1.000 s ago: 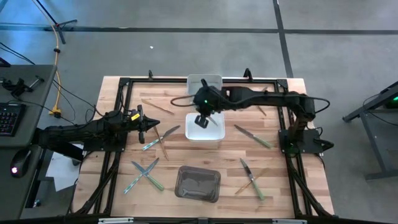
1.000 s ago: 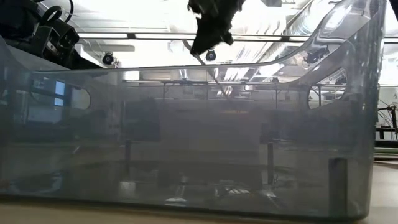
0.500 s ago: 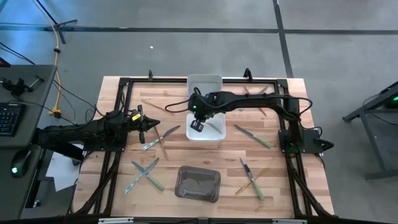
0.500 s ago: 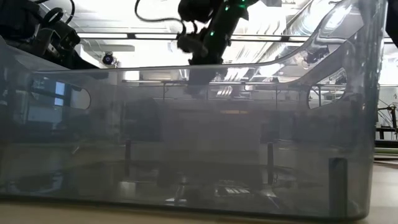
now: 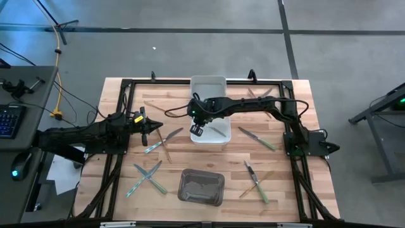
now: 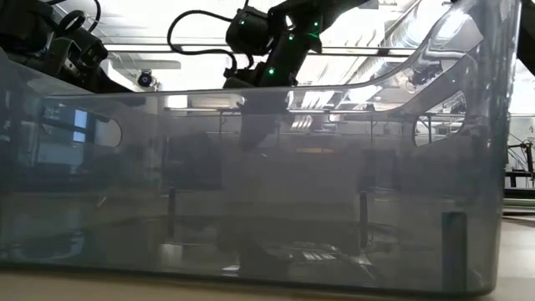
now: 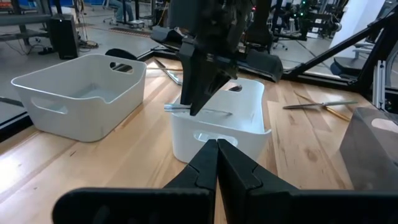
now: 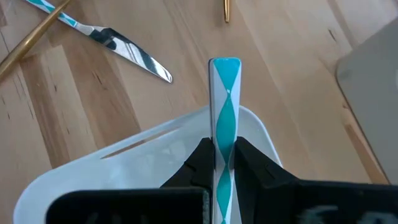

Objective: Sort silverware by color (type)
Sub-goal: Put the white-blue table knife into the white bin, then adjust the black bin

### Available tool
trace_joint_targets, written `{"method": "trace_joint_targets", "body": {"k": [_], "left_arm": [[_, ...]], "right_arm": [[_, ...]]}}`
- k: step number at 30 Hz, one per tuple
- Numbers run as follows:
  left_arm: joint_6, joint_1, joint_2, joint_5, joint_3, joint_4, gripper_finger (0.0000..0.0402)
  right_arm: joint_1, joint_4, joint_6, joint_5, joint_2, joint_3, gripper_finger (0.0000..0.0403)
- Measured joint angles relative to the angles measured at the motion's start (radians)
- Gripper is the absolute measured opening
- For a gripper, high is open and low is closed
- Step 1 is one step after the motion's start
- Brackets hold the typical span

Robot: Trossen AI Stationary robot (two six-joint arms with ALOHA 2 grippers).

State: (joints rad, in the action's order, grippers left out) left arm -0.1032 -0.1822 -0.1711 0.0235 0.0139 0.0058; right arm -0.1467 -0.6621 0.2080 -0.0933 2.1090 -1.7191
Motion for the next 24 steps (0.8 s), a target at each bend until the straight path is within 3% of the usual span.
{"method": "trace_joint_targets", "body": {"k": [16, 19, 24], "left_arm": [[0.0, 0.0, 0.0, 0.0, 0.0, 0.0, 0.0], [-0.016, 0.0, 0.0, -0.006, 0.0, 0.0, 0.0], [-0.045, 0.0, -0.007, -0.043, 0.0, 0.006, 0.0]], "right_arm": [[0.0, 0.0, -0.069, -0.013, -0.053, 0.0, 0.0103], [0.027, -0.055, -0.12, -0.064, -0.112, 0.0, 0.0087], [0.124, -0.186, -0.156, -0.148, -0.21, 0.0, 0.0015]]}}
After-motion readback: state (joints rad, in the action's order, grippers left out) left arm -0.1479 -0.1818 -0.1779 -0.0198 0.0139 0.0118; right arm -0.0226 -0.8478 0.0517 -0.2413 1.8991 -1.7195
